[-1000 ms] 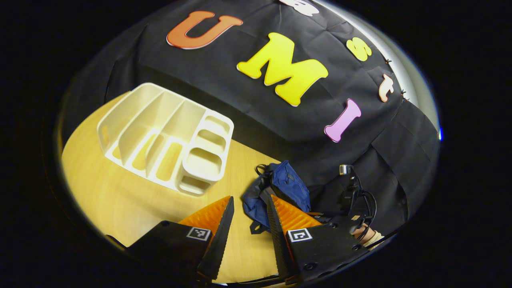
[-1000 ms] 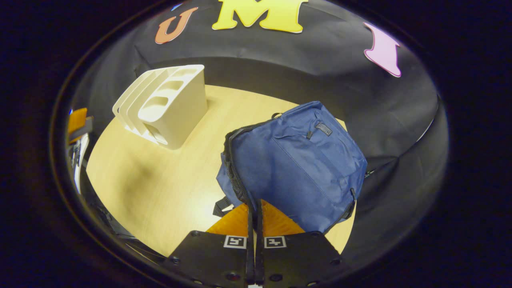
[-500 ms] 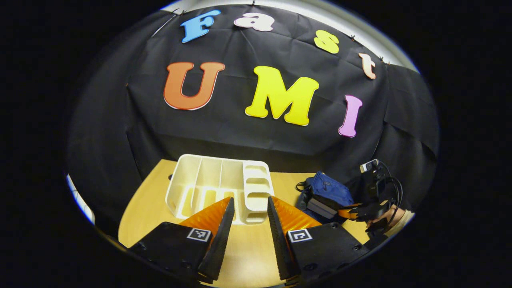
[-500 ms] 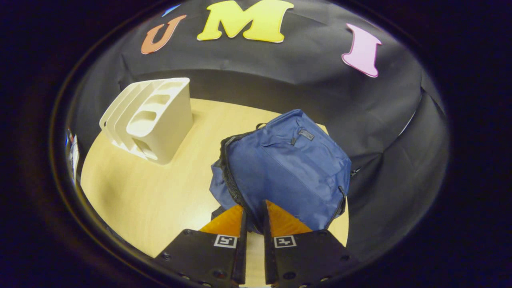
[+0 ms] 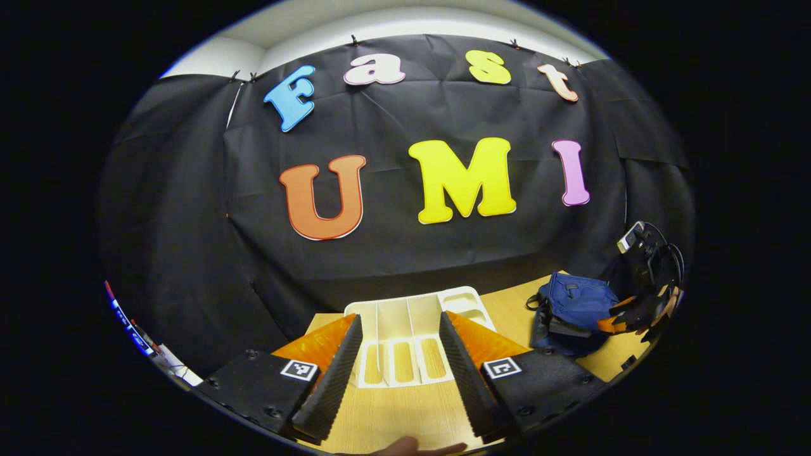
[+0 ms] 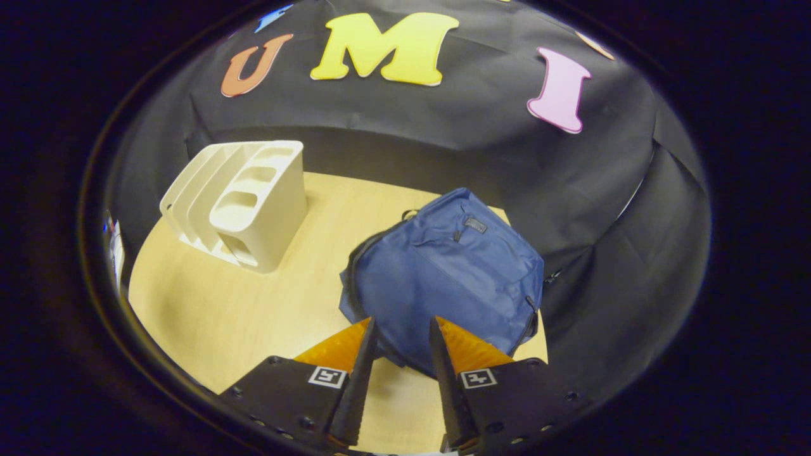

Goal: Open the schoolbag, grab two books from the bookshelf and put them into the schoolbag.

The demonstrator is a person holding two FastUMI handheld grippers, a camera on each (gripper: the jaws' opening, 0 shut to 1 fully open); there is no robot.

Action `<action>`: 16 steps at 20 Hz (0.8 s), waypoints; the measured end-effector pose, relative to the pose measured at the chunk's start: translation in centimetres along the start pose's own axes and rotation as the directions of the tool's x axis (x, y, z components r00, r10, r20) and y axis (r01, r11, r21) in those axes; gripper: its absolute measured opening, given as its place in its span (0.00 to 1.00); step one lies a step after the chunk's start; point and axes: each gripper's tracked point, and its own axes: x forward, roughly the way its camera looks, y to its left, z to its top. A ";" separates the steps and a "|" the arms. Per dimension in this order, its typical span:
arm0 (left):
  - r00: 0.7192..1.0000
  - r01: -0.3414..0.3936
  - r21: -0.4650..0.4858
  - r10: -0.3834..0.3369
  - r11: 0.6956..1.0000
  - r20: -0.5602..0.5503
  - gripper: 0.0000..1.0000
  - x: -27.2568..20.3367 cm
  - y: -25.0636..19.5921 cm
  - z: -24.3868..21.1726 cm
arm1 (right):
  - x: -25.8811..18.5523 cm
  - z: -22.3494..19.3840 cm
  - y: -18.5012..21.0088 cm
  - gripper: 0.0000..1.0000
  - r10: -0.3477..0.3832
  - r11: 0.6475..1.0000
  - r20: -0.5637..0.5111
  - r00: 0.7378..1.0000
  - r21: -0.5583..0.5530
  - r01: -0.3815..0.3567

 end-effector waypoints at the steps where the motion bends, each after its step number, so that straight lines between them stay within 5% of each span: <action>1: 1.000 -0.010 -0.008 0.010 1.000 0.000 0.91 0.0 0.0 0.2 | -0.8 0.6 0.0 0.54 -0.004 1.000 0.020 1.000 -0.001 0.004; 2: 1.000 -0.013 -0.022 0.013 1.000 0.000 0.94 -0.2 -0.1 0.2 | -1.5 1.1 0.1 0.58 -0.007 1.000 0.037 0.999 -0.001 0.007; 4: 1.000 -0.023 -0.057 0.023 0.998 0.002 0.95 -0.4 -0.2 0.3 | -3.5 2.2 0.4 0.81 0.007 1.000 0.079 0.997 -0.001 -0.007; 7: 1.000 -0.026 -0.131 0.028 0.991 0.013 0.95 -0.6 -0.3 1.1 | -6.7 4.4 -0.3 0.92 0.003 1.000 0.153 0.988 -0.008 -0.001; 16: 0.999 -0.033 -0.158 0.036 0.987 0.017 0.99 -1.5 -1.8 2.4 | -16.2 11.0 -2.2 0.95 0.020 0.995 0.369 0.929 0.080 -0.053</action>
